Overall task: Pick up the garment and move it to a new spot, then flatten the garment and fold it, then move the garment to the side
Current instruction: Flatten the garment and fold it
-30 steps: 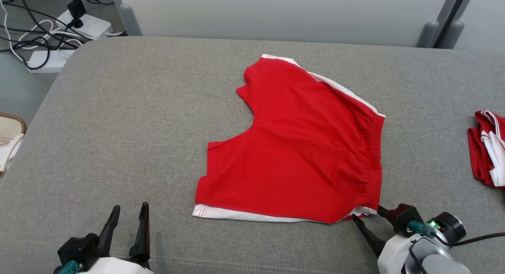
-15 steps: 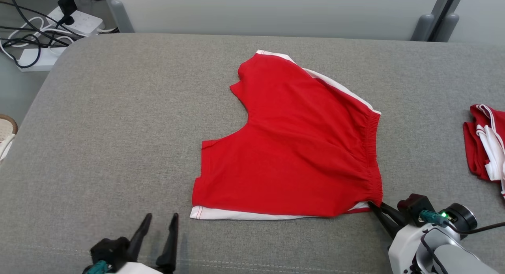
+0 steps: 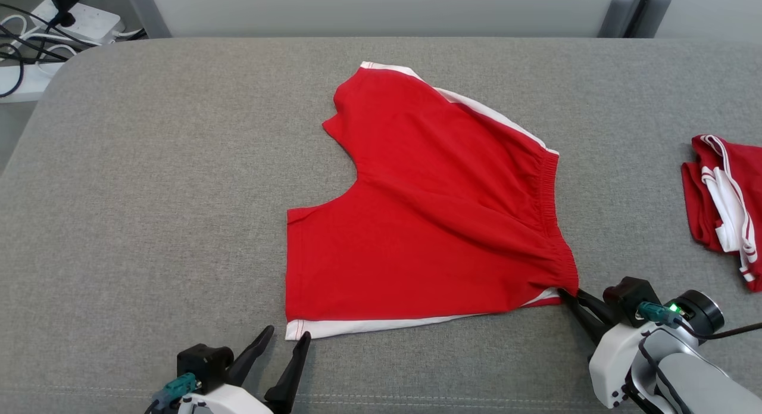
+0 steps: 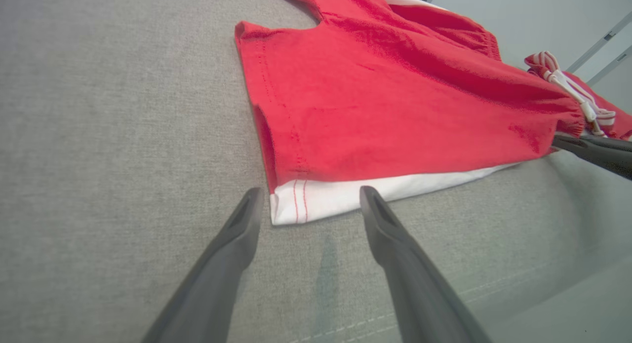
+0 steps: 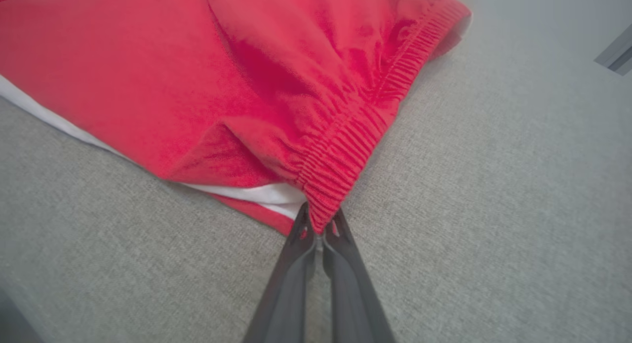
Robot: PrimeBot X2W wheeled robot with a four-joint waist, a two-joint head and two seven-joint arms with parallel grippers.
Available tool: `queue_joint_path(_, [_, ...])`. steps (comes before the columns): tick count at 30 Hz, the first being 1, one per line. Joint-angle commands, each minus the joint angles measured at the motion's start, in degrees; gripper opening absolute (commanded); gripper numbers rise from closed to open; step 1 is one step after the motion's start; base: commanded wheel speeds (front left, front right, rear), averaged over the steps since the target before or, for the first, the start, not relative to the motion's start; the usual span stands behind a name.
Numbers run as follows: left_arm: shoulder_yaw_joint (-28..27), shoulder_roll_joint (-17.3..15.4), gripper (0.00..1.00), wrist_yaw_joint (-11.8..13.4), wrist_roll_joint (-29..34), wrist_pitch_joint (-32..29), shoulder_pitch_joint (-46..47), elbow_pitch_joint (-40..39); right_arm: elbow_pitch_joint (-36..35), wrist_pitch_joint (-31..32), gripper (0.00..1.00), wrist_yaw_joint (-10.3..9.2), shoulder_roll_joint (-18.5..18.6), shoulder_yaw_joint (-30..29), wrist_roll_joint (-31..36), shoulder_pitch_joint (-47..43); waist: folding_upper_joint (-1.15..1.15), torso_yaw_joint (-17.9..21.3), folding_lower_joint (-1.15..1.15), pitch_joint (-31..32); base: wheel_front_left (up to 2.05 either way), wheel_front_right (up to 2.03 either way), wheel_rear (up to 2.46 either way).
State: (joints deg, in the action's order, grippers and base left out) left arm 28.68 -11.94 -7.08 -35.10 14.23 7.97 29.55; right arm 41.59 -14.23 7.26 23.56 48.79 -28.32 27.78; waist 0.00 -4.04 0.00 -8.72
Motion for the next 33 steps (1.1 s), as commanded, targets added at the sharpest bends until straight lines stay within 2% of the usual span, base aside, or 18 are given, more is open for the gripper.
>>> queue_joint_path(1, [-1.2, -1.6, 1.00, -0.4, -1.2, 0.8, 3.4, -0.2, -0.8, -0.8, 0.00, 0.23, 0.8, 0.5, -0.2, 0.7, 0.00, 0.5, 0.00, -0.6, 0.00, 0.00, 0.00])
queue_joint_path(17, [3.7, -2.5, 1.00, -0.4, -6.1, 0.8, 6.9, 3.6, -1.1, -0.8, 0.00, 0.23, 0.1, -0.3, 0.8, 2.2, 0.00, 1.6, 0.00, -2.9, 0.00, 0.00, 0.00])
queue_joint_path(18, [3.7, -2.5, 0.88, -0.4, -6.2, 0.8, 7.1, 3.6, -1.1, -0.8, 0.00, 0.23, 0.0, -0.3, 0.8, 2.3, 0.00, 1.6, 0.00, -3.0, 0.00, 0.00, 0.00])
queue_joint_path(20, [4.5, -2.5, 0.45, -0.4, -6.6, 0.8, 7.4, 4.0, -1.1, -0.8, 0.00, 0.23, -0.1, -0.4, 0.9, 2.4, 0.00, 1.7, 0.00, -3.1, 0.00, 0.00, 0.00])
queue_joint_path(21, [4.5, -2.5, 0.45, -0.4, -6.6, 0.8, 7.4, 4.0, -1.1, -0.8, 0.00, 0.23, -0.1, -0.4, 0.9, 2.4, 0.00, 1.7, 0.00, -3.1, 0.00, 0.00, 0.00])
queue_joint_path(22, [4.7, -2.6, 0.35, -0.4, -6.8, 0.8, 7.5, 4.2, -1.1, -0.8, 0.00, 0.23, -0.1, -0.4, 0.9, 2.5, 0.00, 1.7, 0.00, -3.2, 0.00, 0.00, 0.00])
queue_joint_path(23, [5.0, -2.7, 0.30, -0.4, -6.9, 0.8, 7.7, 4.4, -1.1, -0.8, 0.00, 0.23, -0.2, -0.4, 1.0, 2.5, 0.00, 1.7, 0.00, -3.3, 0.00, 0.00, 0.00])
queue_joint_path(26, [6.3, -2.9, 0.28, -0.4, -7.6, 0.8, 8.1, 5.3, -1.0, -0.8, 0.00, 0.23, -0.3, -0.5, 1.0, 2.8, 0.00, 1.8, 0.00, -3.3, 0.00, 0.00, 0.00])
queue_joint_path(27, [6.7, -3.0, 0.18, -0.4, -7.8, 0.8, 8.3, 5.7, -1.0, -0.8, 0.00, 0.23, -0.3, -0.6, 1.0, 2.9, 0.00, 1.8, 0.00, -3.3, 0.00, 0.00, 0.00])
queue_joint_path(28, [7.4, -3.1, 0.00, -0.4, -8.1, 0.8, 8.4, 6.1, -1.0, -0.8, 0.00, 0.23, -0.3, -0.6, 1.0, 2.9, 0.00, 1.9, 0.00, -3.4, 0.00, 0.00, 0.00])
queue_joint_path(33, [7.2, -4.0, 0.00, -0.4, -9.5, 0.8, 9.1, 4.9, -1.1, -0.8, 0.00, 0.23, -0.2, -1.1, 0.8, 3.2, 0.00, 1.8, 0.00, -3.0, 0.00, 0.00, 0.00])
